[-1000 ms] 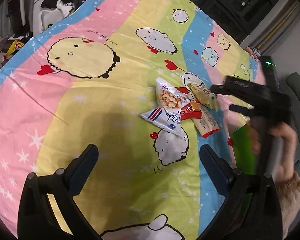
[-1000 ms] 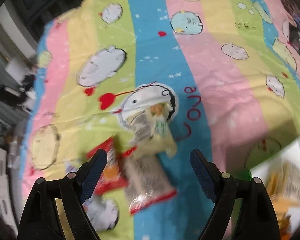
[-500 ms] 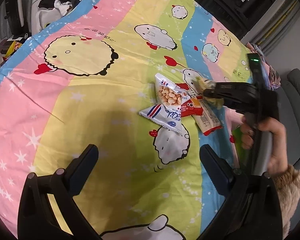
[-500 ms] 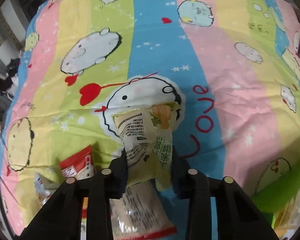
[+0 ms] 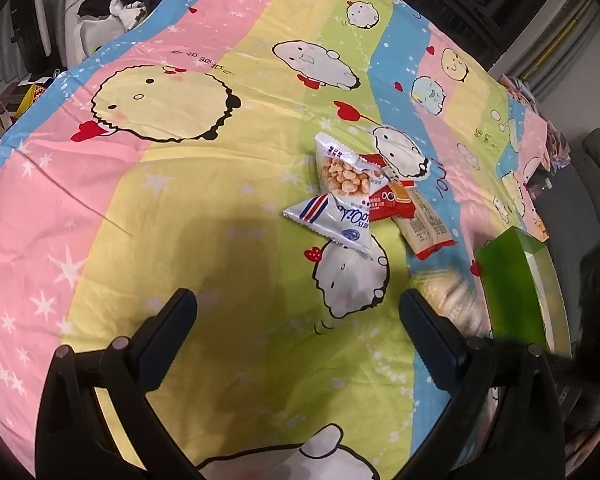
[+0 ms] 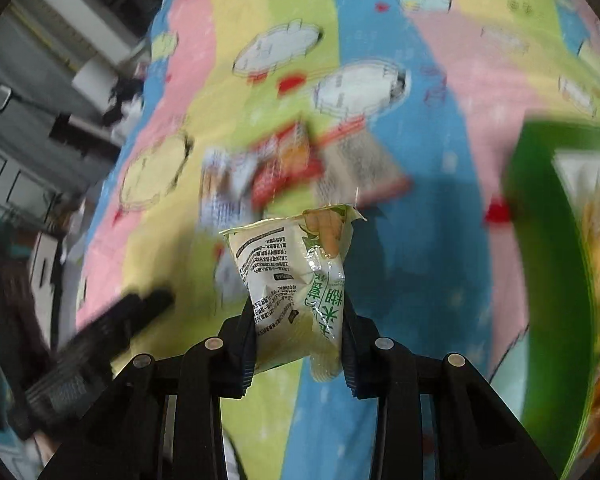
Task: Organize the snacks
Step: 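Lift the bread bag with the right gripper and carry it over the box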
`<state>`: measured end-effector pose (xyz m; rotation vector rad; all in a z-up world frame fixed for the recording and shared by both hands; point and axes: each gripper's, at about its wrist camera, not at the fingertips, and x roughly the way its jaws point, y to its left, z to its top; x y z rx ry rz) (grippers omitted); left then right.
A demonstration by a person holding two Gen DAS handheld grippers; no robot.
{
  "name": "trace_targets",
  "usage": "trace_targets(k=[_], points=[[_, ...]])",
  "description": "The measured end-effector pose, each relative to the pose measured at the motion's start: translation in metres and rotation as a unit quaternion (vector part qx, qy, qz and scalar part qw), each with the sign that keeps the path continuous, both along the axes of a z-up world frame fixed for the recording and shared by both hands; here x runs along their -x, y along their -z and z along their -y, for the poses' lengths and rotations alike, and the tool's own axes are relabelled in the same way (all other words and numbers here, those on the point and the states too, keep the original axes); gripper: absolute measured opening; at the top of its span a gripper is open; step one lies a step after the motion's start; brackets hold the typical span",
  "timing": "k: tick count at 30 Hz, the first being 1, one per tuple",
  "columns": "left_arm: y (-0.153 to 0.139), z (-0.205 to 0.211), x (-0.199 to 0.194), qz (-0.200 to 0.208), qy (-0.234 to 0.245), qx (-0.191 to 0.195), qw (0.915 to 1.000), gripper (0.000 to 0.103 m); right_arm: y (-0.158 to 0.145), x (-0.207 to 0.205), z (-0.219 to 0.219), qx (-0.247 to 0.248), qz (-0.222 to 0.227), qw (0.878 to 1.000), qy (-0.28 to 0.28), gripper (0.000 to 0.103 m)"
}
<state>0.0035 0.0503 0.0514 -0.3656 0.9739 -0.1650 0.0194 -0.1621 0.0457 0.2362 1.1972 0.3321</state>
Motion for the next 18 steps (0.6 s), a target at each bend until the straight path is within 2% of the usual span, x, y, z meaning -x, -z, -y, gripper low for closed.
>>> trace_targets(k=[2,4,6,8,9,12,14,16,18], points=[[0.0,0.002,0.001,-0.001,0.001,-0.002,1.0,0.1,0.012,0.007,-0.004,-0.001,-0.023,1.0,-0.009,0.037],[0.001,0.004,0.003,0.0,0.001,-0.004,1.0,0.1,0.015,0.009,-0.007,0.009,-0.024,0.999,-0.025,0.042],[-0.001,0.006,0.006,0.006,0.009,0.014,0.9998,0.1,0.005,0.012,-0.005,0.014,-0.002,1.0,-0.025,0.052],[-0.004,0.01,0.008,0.012,0.022,0.03,0.9992,0.099,-0.008,0.015,0.003,-0.005,0.025,1.0,-0.017,0.068],[-0.006,0.013,0.01,0.016,0.031,0.034,0.9988,0.098,-0.015,0.016,0.01,-0.018,0.038,0.999,-0.011,0.07],[-0.007,0.028,0.016,0.017,0.053,0.031,0.998,0.094,-0.027,0.015,0.028,-0.055,0.058,0.997,0.012,0.071],[-0.004,0.041,0.018,0.006,0.083,0.046,0.9955,0.087,-0.026,0.013,0.04,-0.082,0.057,0.995,0.029,0.071],[0.001,0.052,0.019,-0.007,0.114,0.066,0.9913,0.08,-0.018,0.007,0.047,-0.111,0.045,0.992,0.037,0.071],[0.006,0.063,0.02,-0.014,0.133,0.071,0.9884,0.075,-0.008,0.001,0.049,-0.128,0.025,0.991,0.043,0.07]])
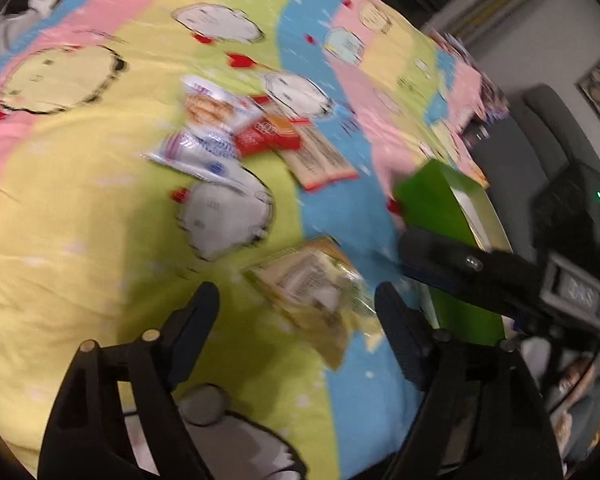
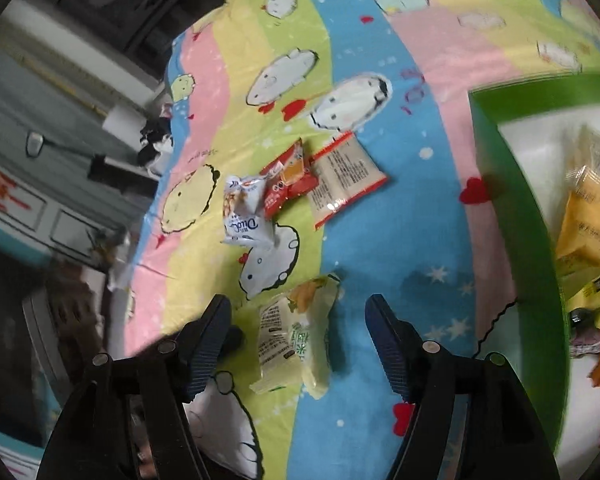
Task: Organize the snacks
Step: 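Lift the bread bag with the right gripper and carry it over the box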
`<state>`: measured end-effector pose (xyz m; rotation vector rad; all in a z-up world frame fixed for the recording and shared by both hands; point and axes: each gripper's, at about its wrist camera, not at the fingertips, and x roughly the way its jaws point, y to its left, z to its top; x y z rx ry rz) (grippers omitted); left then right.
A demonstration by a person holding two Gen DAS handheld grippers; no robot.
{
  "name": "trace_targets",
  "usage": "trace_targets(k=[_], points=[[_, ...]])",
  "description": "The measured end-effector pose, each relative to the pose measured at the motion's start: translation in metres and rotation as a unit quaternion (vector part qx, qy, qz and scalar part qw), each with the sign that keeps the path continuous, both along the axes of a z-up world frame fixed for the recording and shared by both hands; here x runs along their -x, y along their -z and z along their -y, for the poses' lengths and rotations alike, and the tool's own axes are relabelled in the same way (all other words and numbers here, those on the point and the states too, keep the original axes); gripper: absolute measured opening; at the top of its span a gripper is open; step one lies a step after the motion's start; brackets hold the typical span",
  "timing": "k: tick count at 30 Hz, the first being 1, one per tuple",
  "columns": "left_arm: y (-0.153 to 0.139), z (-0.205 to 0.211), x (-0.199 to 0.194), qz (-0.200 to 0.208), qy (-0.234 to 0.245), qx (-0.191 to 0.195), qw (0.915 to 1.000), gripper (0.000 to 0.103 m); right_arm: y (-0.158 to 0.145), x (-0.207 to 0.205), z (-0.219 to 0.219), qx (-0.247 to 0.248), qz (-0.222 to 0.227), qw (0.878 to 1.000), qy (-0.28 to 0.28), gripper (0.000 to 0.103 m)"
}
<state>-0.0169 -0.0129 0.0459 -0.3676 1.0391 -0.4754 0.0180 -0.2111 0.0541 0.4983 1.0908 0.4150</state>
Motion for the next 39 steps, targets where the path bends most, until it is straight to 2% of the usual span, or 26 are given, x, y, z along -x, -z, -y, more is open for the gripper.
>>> trace_targets(k=[2,7,9,15,16,17,21,27,34,39], points=[[0.004,0.008,0.0,-0.003,0.008,-0.008,0.9999,0.067,0.012,-0.004,-0.007,-0.001,-0.019,1.0,-0.009,0.062],[0.015,0.024,0.001,-0.013,0.027,-0.013,0.9995,0.05,0.032,-0.006,-0.019,-0.012,-0.054,0.998,-0.036,0.058],[0.018,0.026,0.001,-0.008,0.025,-0.022,0.9994,0.044,0.04,-0.008,-0.024,-0.01,-0.065,0.997,-0.041,0.052],[0.017,0.025,0.001,0.004,0.023,-0.02,0.9995,0.034,0.04,-0.007,-0.026,-0.004,-0.049,0.998,-0.044,0.044],[0.015,0.026,0.002,0.008,0.023,-0.02,0.9995,0.031,0.038,-0.006,-0.027,-0.004,-0.045,0.998,-0.047,0.041],[0.011,0.027,0.005,0.016,0.027,-0.017,0.9993,0.023,0.035,-0.005,-0.028,-0.001,-0.041,0.998,-0.05,0.039],[-0.006,0.032,0.012,0.053,0.03,-0.034,0.9976,0.022,0.019,0.0,-0.029,0.006,-0.013,0.999,-0.051,0.038],[-0.039,0.047,0.02,0.103,0.038,-0.035,0.9933,0.022,-0.017,0.014,-0.013,0.001,0.04,0.998,-0.04,0.038],[-0.08,0.083,0.028,0.163,0.07,-0.037,0.9834,0.022,-0.065,0.036,0.026,-0.001,0.114,0.993,-0.002,0.038],[-0.094,0.119,0.027,0.181,0.1,-0.03,0.9779,0.022,-0.08,0.048,0.059,0.005,0.14,0.989,0.036,0.038]])
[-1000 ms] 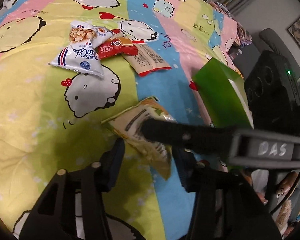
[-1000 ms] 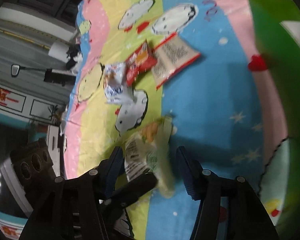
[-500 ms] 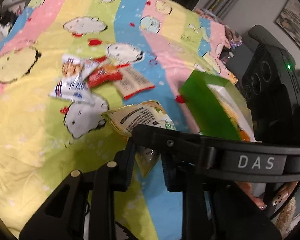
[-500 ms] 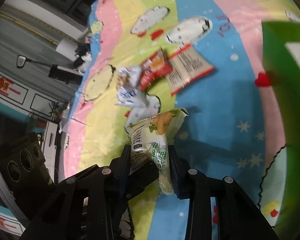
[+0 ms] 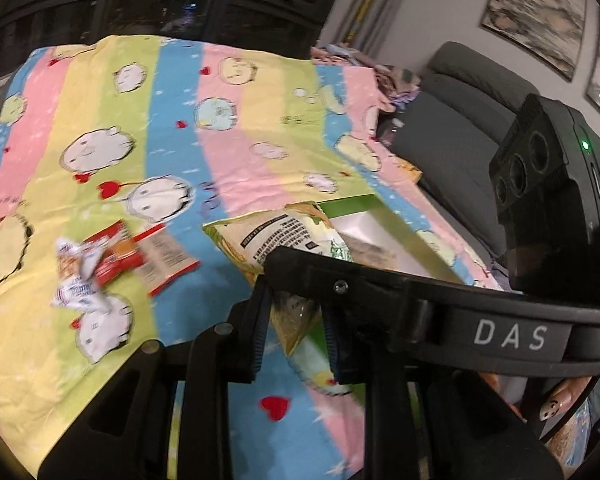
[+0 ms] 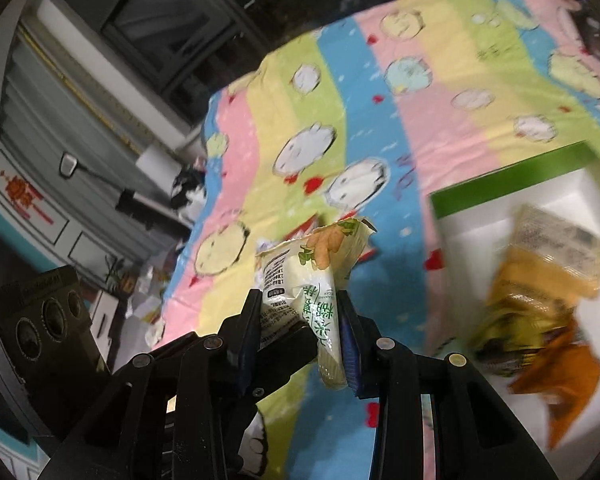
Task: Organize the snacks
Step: 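Lift the bread bag with the right gripper and carry it over the box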
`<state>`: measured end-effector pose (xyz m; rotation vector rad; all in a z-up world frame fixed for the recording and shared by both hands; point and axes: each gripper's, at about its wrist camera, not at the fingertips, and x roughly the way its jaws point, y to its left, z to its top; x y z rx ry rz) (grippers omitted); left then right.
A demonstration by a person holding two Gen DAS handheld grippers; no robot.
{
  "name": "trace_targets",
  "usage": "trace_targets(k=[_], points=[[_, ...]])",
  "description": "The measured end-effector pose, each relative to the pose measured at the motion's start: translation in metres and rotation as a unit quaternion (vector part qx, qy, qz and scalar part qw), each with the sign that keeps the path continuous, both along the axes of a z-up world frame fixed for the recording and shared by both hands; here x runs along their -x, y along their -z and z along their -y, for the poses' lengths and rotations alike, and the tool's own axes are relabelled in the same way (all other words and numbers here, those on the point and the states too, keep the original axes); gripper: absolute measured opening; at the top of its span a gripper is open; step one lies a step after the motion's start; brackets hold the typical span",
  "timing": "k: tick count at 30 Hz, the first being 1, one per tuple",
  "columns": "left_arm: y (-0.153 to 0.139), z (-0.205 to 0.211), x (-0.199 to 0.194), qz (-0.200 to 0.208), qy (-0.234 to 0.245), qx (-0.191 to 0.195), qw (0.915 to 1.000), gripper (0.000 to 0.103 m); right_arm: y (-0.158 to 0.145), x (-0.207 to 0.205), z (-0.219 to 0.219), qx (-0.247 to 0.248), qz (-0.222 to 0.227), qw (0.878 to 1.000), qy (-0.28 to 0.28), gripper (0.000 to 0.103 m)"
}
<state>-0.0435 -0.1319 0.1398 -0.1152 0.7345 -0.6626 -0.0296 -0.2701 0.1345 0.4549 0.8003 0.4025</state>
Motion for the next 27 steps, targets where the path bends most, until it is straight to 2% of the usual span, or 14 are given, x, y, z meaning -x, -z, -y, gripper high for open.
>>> trace_targets(k=[6,12,20,27], points=[[-0.009,0.042,0.0,0.014,0.035,-0.007,0.9993,0.022,-0.006,0.01,0.041,-0.006,0.016,0.999,0.046,0.038],[-0.009,0.083,-0.004,0.01,0.066,-0.016,0.9976,0.022,-0.006,0.017,0.077,-0.01,0.018,0.996,0.087,0.038],[0.006,0.124,-0.011,-0.017,0.105,-0.024,0.994,0.022,0.009,0.019,0.12,-0.021,-0.012,0.991,0.132,0.038],[0.027,0.155,-0.019,-0.052,0.131,-0.035,0.9894,0.022,0.026,0.013,0.141,0.003,-0.053,0.985,0.167,0.038]])
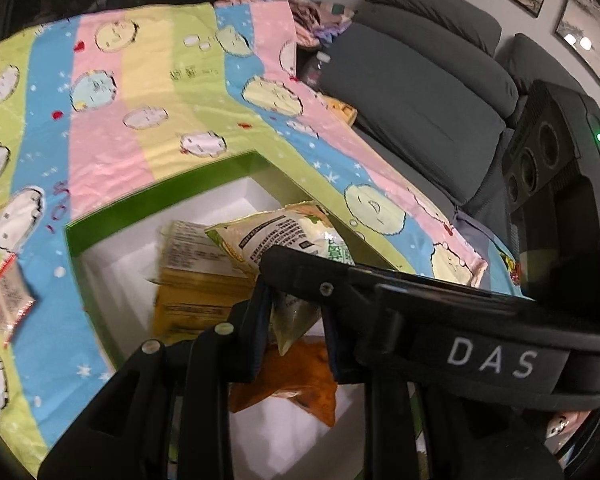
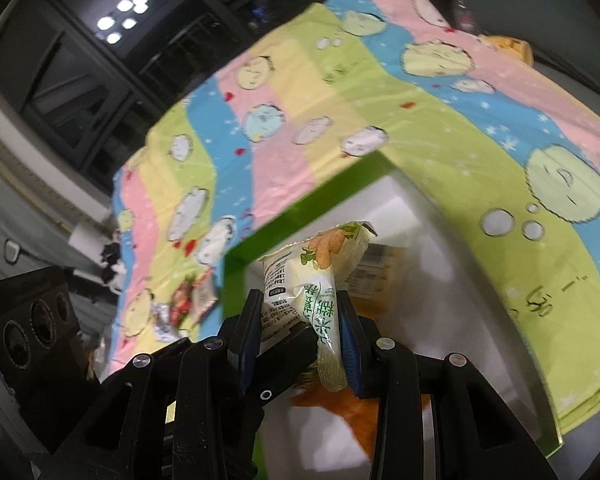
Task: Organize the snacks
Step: 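Lift the bread bag with the right gripper and carry it over the box, then open the right gripper to drop the bread bag into the box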
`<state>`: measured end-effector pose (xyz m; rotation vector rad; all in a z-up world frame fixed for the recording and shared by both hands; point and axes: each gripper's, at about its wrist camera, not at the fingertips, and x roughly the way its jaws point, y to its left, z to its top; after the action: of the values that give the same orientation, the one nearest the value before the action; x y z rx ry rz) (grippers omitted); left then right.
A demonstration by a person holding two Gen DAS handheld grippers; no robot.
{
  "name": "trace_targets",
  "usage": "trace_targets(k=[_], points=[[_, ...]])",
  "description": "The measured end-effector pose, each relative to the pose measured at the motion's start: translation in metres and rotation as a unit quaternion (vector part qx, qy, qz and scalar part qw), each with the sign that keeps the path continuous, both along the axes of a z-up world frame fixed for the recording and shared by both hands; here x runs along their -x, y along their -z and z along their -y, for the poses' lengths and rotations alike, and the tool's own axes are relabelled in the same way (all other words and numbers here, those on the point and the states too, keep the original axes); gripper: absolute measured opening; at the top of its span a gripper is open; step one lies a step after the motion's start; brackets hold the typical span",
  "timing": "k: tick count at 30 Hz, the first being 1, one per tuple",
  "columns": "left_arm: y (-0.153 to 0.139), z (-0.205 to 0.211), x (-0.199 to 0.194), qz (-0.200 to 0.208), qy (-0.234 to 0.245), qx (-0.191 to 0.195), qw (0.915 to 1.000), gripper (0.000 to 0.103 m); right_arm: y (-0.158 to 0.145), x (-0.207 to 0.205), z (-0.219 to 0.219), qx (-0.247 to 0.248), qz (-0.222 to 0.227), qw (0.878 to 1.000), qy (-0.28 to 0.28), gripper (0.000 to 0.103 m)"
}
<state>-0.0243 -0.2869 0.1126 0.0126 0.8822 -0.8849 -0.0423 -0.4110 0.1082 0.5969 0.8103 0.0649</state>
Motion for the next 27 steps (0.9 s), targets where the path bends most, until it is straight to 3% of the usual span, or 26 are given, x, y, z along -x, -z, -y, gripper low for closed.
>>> trace_targets(k=[10,15,19,21,23,27], points=[[0.022,0.017,-0.007,-0.043,-0.001,-0.01,0.999,0.025,0.027,-0.01,0.02,0.002,-0.059,0.998,0.038,0.038],[0.016,0.007,-0.006,-0.032,-0.021,-0.014,0.9992,0.044,0.024,-0.007,0.021,0.001,-0.054,0.998,0.042,0.04],[0.004,-0.013,-0.003,-0.017,-0.035,0.005,0.9992,0.062,0.012,0.0,0.019,0.016,-0.031,0.997,0.062,0.063],[-0.005,-0.03,0.0,-0.008,-0.045,0.015,0.9988,0.068,0.005,0.004,0.018,0.015,-0.012,0.998,0.063,0.064],[-0.013,-0.049,0.001,0.001,-0.059,0.024,0.998,0.081,-0.003,0.008,0.013,0.009,0.011,0.998,0.055,0.067],[-0.025,-0.103,0.002,0.019,-0.113,0.034,0.9928,0.085,-0.017,0.01,-0.002,0.019,0.041,0.998,0.046,0.075]])
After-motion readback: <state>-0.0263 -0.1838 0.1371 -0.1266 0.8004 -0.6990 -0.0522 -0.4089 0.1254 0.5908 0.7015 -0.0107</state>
